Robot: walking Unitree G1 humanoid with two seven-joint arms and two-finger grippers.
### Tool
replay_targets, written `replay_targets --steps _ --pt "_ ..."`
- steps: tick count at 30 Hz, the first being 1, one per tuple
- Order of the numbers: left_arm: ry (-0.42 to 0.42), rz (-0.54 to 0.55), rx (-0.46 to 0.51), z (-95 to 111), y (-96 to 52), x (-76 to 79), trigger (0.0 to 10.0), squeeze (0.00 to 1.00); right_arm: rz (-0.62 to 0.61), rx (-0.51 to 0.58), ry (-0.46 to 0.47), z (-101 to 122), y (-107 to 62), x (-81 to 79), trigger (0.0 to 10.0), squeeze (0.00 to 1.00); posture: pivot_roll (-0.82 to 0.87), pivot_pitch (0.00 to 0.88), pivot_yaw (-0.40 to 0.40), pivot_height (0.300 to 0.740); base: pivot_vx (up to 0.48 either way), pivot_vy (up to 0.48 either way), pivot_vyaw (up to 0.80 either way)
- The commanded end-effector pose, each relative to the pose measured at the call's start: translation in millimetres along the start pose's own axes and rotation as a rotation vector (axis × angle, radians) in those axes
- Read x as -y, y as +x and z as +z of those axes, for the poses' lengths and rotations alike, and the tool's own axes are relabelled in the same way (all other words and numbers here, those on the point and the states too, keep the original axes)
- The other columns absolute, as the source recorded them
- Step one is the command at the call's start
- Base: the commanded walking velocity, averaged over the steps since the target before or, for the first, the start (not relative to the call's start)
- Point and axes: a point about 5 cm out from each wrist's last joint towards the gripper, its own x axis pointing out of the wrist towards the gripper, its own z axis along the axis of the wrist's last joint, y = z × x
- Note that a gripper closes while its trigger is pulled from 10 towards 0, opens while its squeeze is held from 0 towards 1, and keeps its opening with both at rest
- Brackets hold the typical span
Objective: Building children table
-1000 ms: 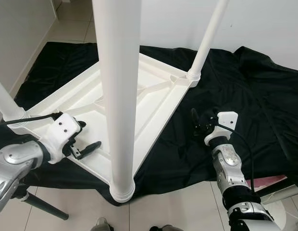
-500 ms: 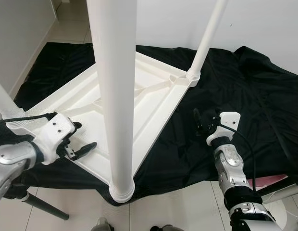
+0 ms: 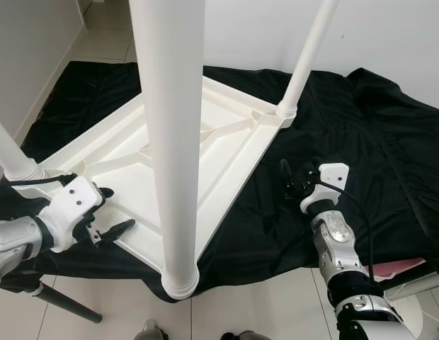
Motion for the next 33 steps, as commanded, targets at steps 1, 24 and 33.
replay_targets --steps 1,24,33 --pt "0.037 -0.461 0.006 2 2.8 26.1 10.0 0.0 0.009 -0.021 0.002 -3 -0.2 -1.8 10.0 0.0 0.1 0.094 -0.079 0.74 0.0 0.0 0.0" --pt "0.102 -0.52 0.133 21 68.6 35.6 10.0 0.0 -0.029 -0.012 -0.007 -3 -4.5 5.5 10.0 0.0 0.04 0.067 -0.044 0.74 0.0 0.0 0.0" --pt "0.097 -0.402 0.244 45 101.5 33.2 10.0 0.0 -0.035 -0.013 0.001 -5 -4.7 1.9 10.0 0.0 0.04 0.061 -0.028 0.74 0.0 0.0 0.0"
